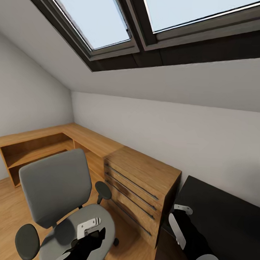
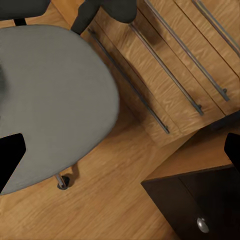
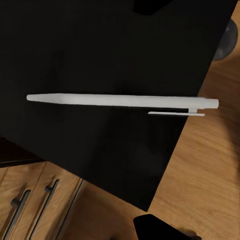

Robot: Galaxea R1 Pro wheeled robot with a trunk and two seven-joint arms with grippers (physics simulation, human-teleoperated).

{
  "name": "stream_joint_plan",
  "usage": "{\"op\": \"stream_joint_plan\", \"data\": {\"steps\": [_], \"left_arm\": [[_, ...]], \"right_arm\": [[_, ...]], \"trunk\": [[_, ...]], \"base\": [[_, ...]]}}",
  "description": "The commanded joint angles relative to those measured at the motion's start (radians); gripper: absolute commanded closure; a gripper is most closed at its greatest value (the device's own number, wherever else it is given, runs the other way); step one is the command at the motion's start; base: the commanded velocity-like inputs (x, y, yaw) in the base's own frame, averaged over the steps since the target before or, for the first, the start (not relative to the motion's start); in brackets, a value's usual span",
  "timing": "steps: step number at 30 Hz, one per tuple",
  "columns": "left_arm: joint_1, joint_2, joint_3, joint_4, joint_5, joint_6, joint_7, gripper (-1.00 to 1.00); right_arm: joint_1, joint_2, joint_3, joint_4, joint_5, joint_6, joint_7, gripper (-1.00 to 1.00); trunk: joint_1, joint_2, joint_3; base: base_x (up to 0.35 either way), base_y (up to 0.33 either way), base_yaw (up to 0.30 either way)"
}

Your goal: In the bedroom, organize the workspace by keeping the computer under the desk, ensuring the monitor is on the desk, placing the keyboard on the desk next to the monitor, placing the mouse on the desk next to the keyboard, moving the folder from the swivel chair onto the desk next to the mouse, stacking the notebook on top of the folder with the pen on top of the notebook, and positioning the swivel chair next to the desk.

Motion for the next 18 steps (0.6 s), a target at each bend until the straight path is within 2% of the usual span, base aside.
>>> {"op": "stream_joint_plan", "data": {"steps": [1,16,18], "left_arm": [[0.0,0.0,0.0,-0.002,0.008,0.001,0.008,-1.0],[0.0,0.002,0.005,0.007,0.005,0.0,0.009,-1.0],[0.0,0.002,0.007,0.008,0.005,0.0,0.01,-1.0]], "right_arm": [[-0.001,-0.001,0.003,-0.001,-0.01,0.001,-0.01,-1.0],[-0.001,-0.009,0.003,-0.001,-0.01,-0.004,-0.01,-1.0],[-0.001,-0.012,0.003,-0.001,-0.01,-0.004,-0.01,-1.0]], "trunk": [[0.004,-0.008,-0.004],[0.062,-0.113,-0.051],[0.062,-0.113,-0.051]], "base": [[0.0,0.0,0.0],[0.0,0.0,0.0],[0.0,0.0,0.0]]}}
